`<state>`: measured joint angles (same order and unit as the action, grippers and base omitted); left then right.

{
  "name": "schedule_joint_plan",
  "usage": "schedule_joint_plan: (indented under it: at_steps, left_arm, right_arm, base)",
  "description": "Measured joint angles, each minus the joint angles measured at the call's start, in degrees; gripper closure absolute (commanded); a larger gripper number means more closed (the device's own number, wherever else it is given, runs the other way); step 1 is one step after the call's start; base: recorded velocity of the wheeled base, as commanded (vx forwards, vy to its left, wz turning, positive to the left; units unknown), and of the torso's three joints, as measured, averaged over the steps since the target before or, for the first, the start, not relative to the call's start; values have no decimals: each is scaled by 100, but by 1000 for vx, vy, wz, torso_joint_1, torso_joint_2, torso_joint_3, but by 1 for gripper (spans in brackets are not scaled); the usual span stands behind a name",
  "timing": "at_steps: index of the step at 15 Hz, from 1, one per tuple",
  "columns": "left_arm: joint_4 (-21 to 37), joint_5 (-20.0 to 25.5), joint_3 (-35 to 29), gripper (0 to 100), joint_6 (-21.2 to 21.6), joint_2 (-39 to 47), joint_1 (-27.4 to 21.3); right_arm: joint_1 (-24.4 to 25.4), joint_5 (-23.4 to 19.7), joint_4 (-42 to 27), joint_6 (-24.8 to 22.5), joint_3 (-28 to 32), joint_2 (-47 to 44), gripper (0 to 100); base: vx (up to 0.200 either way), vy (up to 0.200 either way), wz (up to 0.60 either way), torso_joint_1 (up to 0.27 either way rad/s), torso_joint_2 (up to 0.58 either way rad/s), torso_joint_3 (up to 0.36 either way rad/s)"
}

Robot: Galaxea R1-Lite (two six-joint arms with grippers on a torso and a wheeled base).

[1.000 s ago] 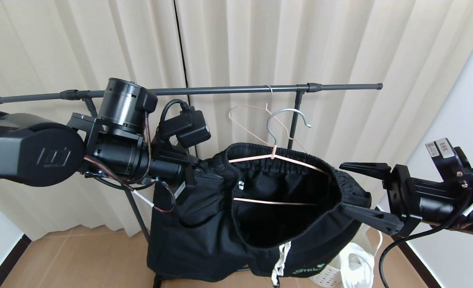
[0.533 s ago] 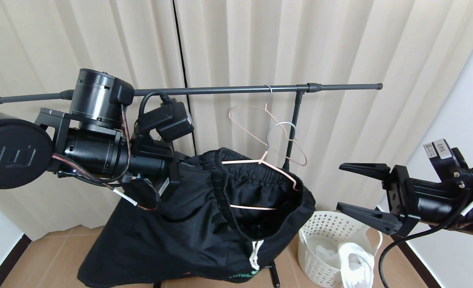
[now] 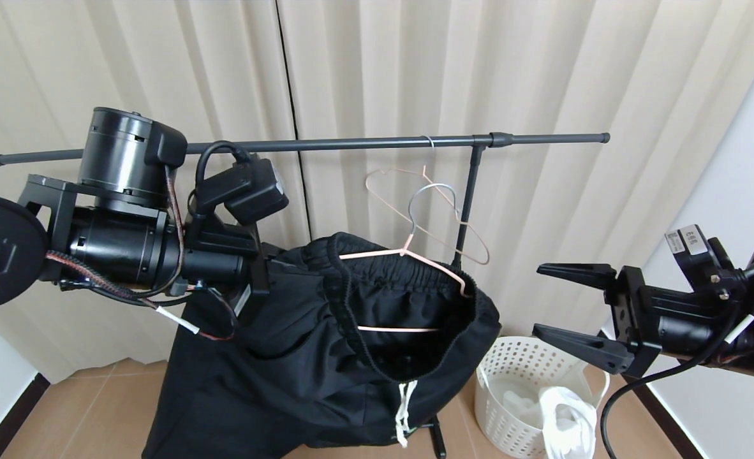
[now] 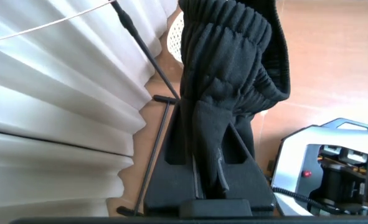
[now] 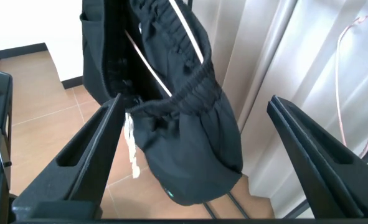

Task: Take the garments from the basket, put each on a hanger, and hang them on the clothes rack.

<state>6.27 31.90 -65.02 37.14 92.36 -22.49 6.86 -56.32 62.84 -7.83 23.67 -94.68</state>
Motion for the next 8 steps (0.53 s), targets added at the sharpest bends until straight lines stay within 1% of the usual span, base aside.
schedule_joint_plan:
  at_steps: [2, 4, 6, 8]
  left_arm:
    - [-52, 20, 37, 100, -187, -93, 12]
    - [-518, 22, 240, 100, -463, -212, 15]
    - [-1135, 22, 486, 100, -814, -302, 20]
    - [-1403, 22, 656, 100, -1085, -379, 15]
  right_arm:
    - [-45, -1, 7, 2, 57, -115, 0]
    - [-157, -11, 152, 9, 134, -361, 0]
    - [-266, -37, 624, 15, 182, -733, 0]
    - [-340, -57, 1024, 26, 197, -1126, 0]
  base:
    - [0, 0, 0, 0, 0, 0]
    - [0, 0, 0, 0, 0, 0]
    - [0, 0, 0, 0, 0, 0]
    - [0, 0, 0, 0, 0, 0]
